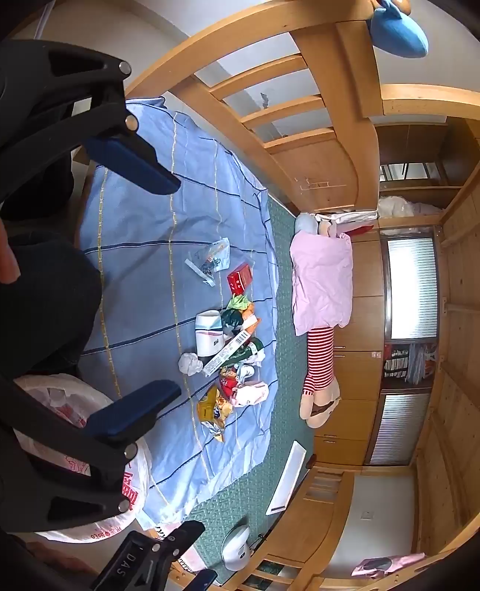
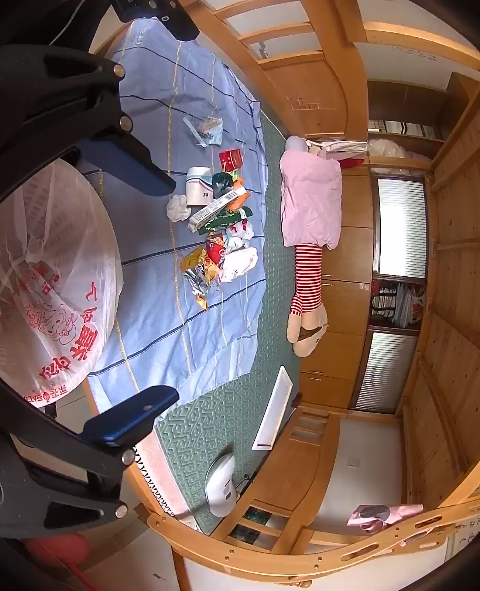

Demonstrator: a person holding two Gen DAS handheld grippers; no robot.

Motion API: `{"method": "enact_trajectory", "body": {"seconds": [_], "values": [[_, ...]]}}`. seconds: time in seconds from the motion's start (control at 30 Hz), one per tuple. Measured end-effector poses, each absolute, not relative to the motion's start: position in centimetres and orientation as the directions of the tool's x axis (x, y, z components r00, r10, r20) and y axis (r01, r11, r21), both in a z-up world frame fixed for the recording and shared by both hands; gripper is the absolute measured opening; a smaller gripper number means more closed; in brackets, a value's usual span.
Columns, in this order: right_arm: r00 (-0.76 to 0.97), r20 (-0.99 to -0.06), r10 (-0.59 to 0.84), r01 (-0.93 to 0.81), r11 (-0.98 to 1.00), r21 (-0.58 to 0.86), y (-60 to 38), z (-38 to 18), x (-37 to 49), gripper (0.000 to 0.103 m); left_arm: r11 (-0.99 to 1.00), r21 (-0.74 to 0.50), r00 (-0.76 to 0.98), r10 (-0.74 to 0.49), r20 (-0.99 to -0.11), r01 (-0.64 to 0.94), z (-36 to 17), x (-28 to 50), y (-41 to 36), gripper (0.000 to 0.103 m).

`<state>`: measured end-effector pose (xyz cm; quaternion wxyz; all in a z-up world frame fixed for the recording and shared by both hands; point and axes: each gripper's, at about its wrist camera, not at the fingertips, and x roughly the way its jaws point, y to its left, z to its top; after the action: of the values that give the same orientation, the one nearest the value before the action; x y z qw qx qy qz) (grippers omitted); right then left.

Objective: Collect trash

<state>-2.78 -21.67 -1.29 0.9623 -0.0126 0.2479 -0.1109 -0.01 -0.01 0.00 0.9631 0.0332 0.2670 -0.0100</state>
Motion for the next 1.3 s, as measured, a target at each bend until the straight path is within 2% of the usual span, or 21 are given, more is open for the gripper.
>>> {"method": "enact_trajectory", "body": {"seconds": [1.3], "values": [[0.851, -0.493, -0.183, 0.181, 0.982, -0.052, -21.25, -1.64, -2.56, 0.1, 0.997, 0.058, 0.856, -0.005, -0.518, 0.042, 0.07, -0.14, -0.5, 0.1]]}}
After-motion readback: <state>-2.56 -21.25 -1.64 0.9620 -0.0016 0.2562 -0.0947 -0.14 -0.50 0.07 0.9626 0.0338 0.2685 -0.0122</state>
